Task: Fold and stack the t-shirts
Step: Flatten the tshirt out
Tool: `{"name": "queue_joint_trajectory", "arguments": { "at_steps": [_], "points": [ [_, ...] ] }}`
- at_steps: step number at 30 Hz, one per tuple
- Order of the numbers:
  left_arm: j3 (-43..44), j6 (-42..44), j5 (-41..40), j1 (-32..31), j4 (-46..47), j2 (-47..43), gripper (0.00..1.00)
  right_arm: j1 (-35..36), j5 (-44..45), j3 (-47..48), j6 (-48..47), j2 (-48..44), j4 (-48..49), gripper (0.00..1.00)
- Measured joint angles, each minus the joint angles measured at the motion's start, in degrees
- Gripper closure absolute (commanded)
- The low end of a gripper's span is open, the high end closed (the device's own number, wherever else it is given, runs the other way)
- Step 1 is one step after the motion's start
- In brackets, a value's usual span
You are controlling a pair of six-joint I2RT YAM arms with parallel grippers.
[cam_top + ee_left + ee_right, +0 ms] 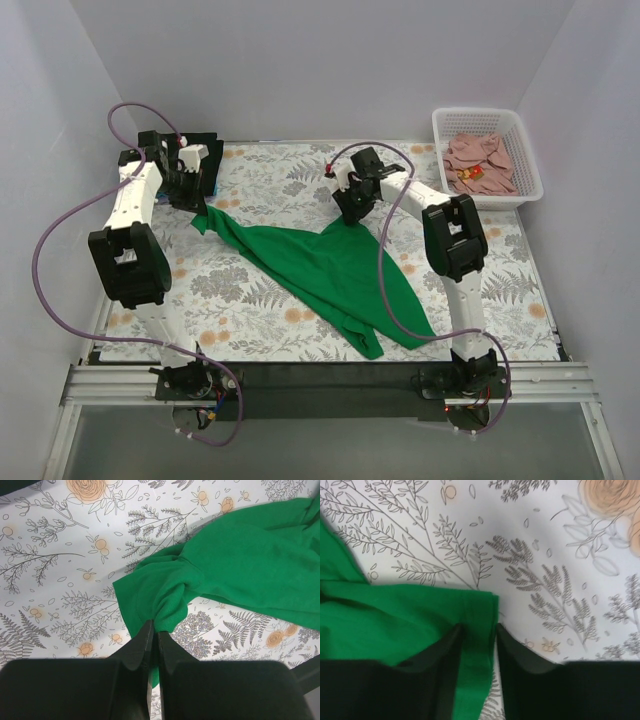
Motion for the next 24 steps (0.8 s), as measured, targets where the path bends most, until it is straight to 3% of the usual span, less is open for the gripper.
{"name": "queue_joint_trajectory", "arguments": {
  "at_steps": [1, 2, 8, 13, 18, 24],
  "points": [
    [0.00, -0.09, 0.04, 0.00, 0.02, 0.00, 1.00, 0.02, -0.02, -1.75, -0.44, -0.92, 1.05, 0.87],
    [0.00, -0.13, 0.09, 0.00, 0.02, 0.00, 1.00, 0.11, -0.04, -3.41, -1.01, -1.81, 1.79, 0.98],
    [-0.02, -0.13, 0.13, 0.00, 0.07, 0.00, 1.00, 0.26, 0.17, -16.35, -1.36, -10.45, 4.33, 0.99],
    [-0.04, -0.17, -0.20, 0.00, 0.70, 0.00, 1.00, 0.20, 3.58, -32.48, -1.99, -24.15, 2.71, 0.99],
    [0.13, -0.94, 0.55, 0.00, 0.81, 0.02, 1.00, -2.05, 5.42, -32.33, -2.91, -33.24, 2.54, 0.99],
    [0.35, -1.29, 1.14, 0.00, 0.85, 0.02, 1.00, -0.72, 1.01, -33.55, -4.63, -44.19, 4.90, 0.99]
  ]
}}
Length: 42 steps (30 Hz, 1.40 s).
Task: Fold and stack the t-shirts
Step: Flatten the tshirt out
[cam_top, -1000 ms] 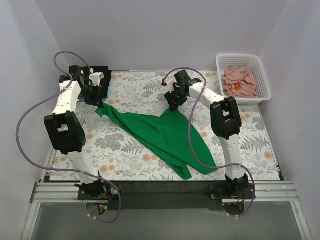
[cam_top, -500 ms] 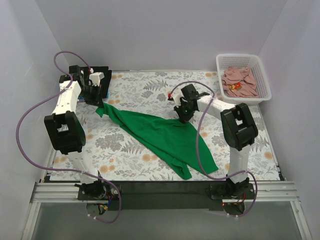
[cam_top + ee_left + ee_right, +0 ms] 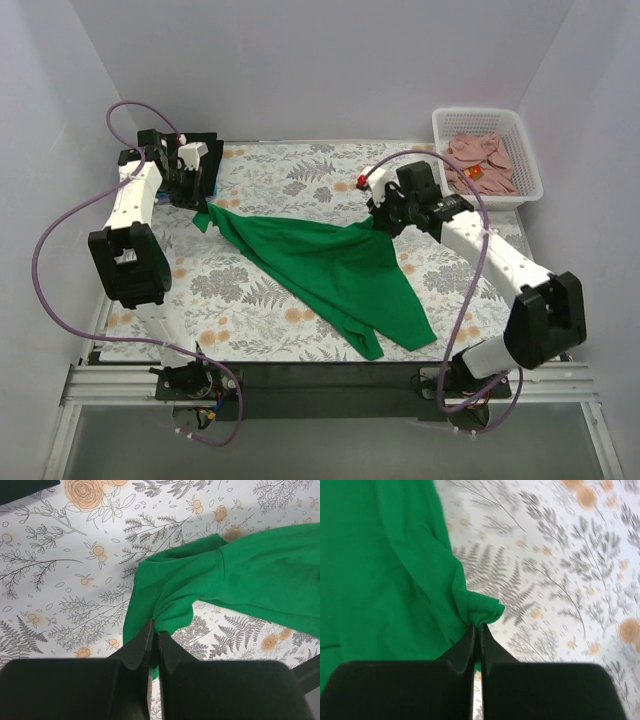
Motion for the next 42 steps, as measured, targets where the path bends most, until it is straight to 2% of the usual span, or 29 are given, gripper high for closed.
{"name": "queue_joint_trajectory", "arguments": {
  "at_steps": [4, 6, 7, 9, 10, 12, 14, 15, 17, 18, 23, 29, 39, 42],
  "points": [
    [-0.15, -0.13, 0.31, 0.00, 0.09, 0.00, 1.00, 6.03, -3.34, -8.66, -2.86, -8.15, 0.37, 0.97],
    [-0.48, -0.15, 0.37, 0.00, 0.26, 0.00, 1.00, 9.73, -4.92, -13.42, -4.76, -11.15, -0.83, 0.88],
    [-0.70, -0.15, 0.37, 0.00, 0.28, 0.00, 1.00, 11.28, -5.66, -15.26, -5.90, -12.24, -1.81, 0.61],
    [-1.03, -0.15, 0.35, 0.00, 0.22, 0.00, 1.00, 13.53, -7.02, -18.88, -8.24, -14.14, -4.35, 0.24],
    [-1.07, -0.15, 0.33, 0.00, 0.20, 0.00, 1.00, 13.92, -7.19, -20.52, -9.73, -15.21, -5.66, 0.02],
    [-1.07, -0.15, 0.35, 0.00, 0.20, 0.00, 1.00, 13.90, -6.93, -22.75, -11.87, -17.44, -7.78, 0.02],
    [-1.07, -0.17, 0.35, 0.00, 0.22, 0.00, 1.00, 13.88, -6.62, -23.15, -13.05, -19.23, -9.62, 0.09],
    [-1.07, -0.17, 0.35, 0.00, 0.20, 0.02, 1.00, 13.84, -6.49, -22.73, -13.09, -19.52, -9.92, 0.23],
    [-1.07, -0.31, 0.39, 0.00, 0.20, 0.02, 1.00, 13.84, -6.58, -20.39, -12.50, -17.94, -11.26, 0.41],
    [-1.07, -0.37, 0.42, 0.00, 0.20, 0.02, 1.00, 13.84, -6.86, -18.69, -11.93, -16.20, -11.41, 0.53],
    [-1.07, -0.39, 0.46, 0.00, 0.02, 0.31, 1.00, 14.10, -8.81, -12.83, -7.87, -7.85, -11.63, 0.55],
    [-1.07, -0.42, 0.50, 0.00, -0.04, 0.31, 1.00, 15.32, -10.60, -12.39, -2.73, -1.01, -12.41, 0.48],
    [-1.11, -0.39, 0.55, 0.00, -0.02, 0.31, 1.00, 15.32, -13.38, -12.41, 2.14, 4.61, -12.70, 0.45],
    [-1.11, -0.39, 0.55, 0.00, -0.02, 0.31, 1.00, 15.32, -13.77, -12.39, 2.54, 5.44, -12.68, 0.47]
  ]
}}
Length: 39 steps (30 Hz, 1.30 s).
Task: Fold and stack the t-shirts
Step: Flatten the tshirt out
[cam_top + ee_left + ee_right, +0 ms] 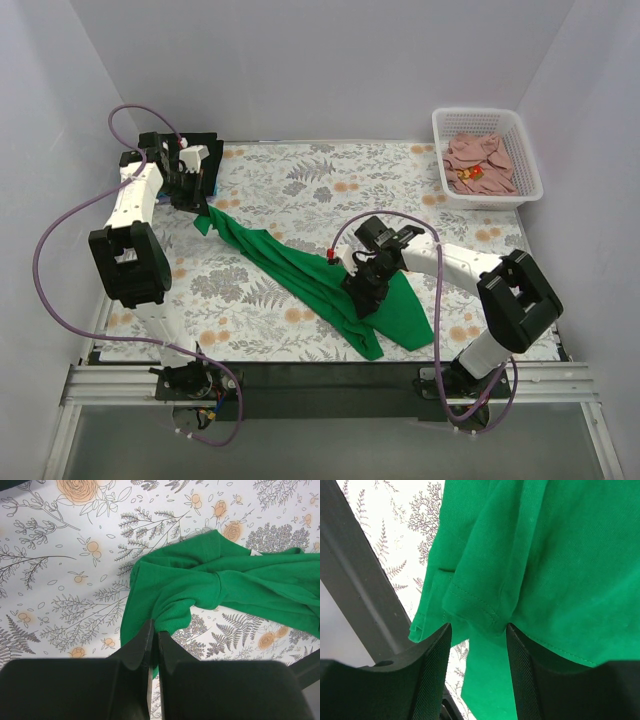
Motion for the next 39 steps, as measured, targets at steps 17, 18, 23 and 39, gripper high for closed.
{"name": "queue_joint_trajectory", "arguments": {
  "at_steps": [17, 18, 23, 39],
  "points": [
    [0.00, 0.59, 0.13, 0.00, -1.09, 0.00, 1.00, -6.69, -0.13, 0.68, 0.15, -2.82, -0.92, 0.99],
    [0.00, 0.85, 0.31, -0.02, -1.51, 0.00, 1.00, -8.17, -0.11, 0.70, -0.44, -3.98, -1.33, 0.99],
    [-2.84, 3.78, 1.86, -2.14, -3.74, -2.25, 1.00, -13.79, 0.83, 0.70, -3.80, -10.36, -3.50, 0.99],
    [-21.75, 1.53, 0.68, -35.10, -6.16, -8.55, 0.12, -26.45, 6.49, 1.16, -12.59, -10.60, -7.13, 0.99]
  ]
}}
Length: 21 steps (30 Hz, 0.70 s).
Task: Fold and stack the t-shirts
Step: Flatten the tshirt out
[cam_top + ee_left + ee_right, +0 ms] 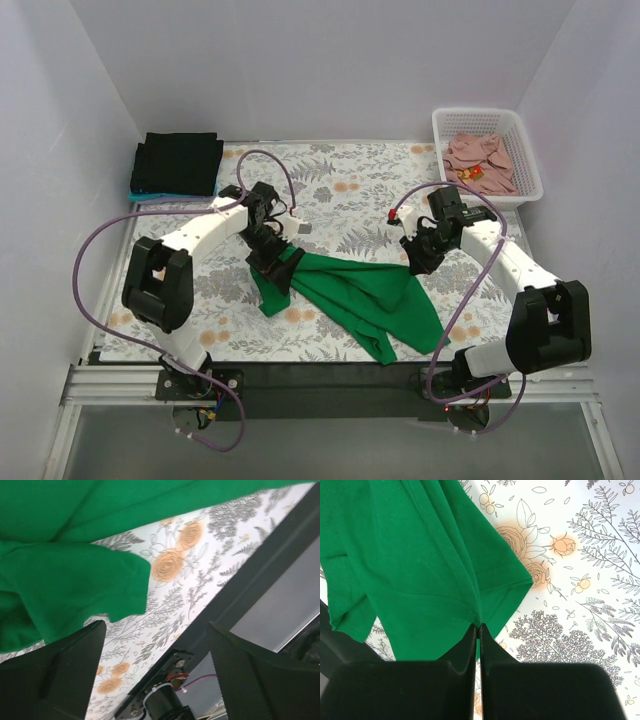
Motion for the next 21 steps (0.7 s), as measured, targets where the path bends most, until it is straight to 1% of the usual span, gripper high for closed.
{"name": "queue_joint_trajectory", "arguments": {
  "at_steps": [3, 6, 7, 8, 9, 10, 12, 14, 17, 21],
  "points": [
    [-0.02, 0.44, 1.57, -0.15, -0.22, -3.26, 0.12, -0.17, -0.02, 0.68, -0.50, 0.87, -0.46, 0.99],
    [-1.62, 0.63, 1.73, 0.42, 1.53, -10.99, 0.13, -0.17, -0.02, 1.38, -0.85, 1.16, -0.68, 0.99],
    [-2.75, 0.63, 1.60, 1.01, 1.99, -14.19, 0.25, -0.17, 0.00, 1.60, -0.94, 1.20, -0.74, 0.99],
    [-4.35, 0.52, 1.29, 1.57, 2.47, -17.49, 0.35, -0.17, 0.02, 1.86, -1.09, 1.29, -0.79, 0.99],
    [-5.16, 0.48, 0.94, 2.62, 2.80, -18.60, 0.44, -0.17, 0.09, 2.03, -1.20, 1.33, -0.79, 0.99],
    [-6.32, 0.33, 0.59, 3.98, 3.23, -19.69, 0.58, -0.22, 0.20, 2.21, -1.29, 1.38, -0.81, 0.99],
    [-7.63, 0.00, 0.39, 7.67, 4.04, -18.95, 0.62, -0.28, 0.24, 2.47, -1.42, 1.38, -0.81, 0.99],
    [-7.65, -0.28, 0.48, 12.17, 5.35, -15.80, 0.65, -0.46, 0.22, 2.73, -1.49, 1.38, -0.83, 0.99],
    [-7.04, -0.74, 0.68, 17.64, 6.95, -9.99, 0.66, -0.61, 0.22, 2.78, -1.51, 1.38, -0.83, 0.99],
    [-8.26, -1.51, 1.22, 18.18, 7.61, -6.95, 0.67, -0.70, 0.20, 2.78, -1.49, 1.38, -0.87, 0.99]
  ]
}}
